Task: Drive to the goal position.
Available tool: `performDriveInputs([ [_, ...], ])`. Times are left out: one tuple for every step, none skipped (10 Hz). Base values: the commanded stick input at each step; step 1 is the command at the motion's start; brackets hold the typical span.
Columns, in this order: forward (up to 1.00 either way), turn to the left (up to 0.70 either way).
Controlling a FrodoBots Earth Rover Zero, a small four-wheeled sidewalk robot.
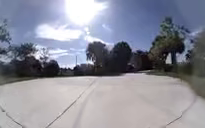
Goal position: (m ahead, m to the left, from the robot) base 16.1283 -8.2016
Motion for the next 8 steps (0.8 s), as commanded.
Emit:
performDriveInputs([
  [0.85, 0.00],
  [0.85, 0.00],
  [0.85, 0.00],
  [0.85, 0.00],
  [0.85, 0.00],
  [0.85, 0.00],
  [0.85, 0.00],
  [0.85, 0.00],
])
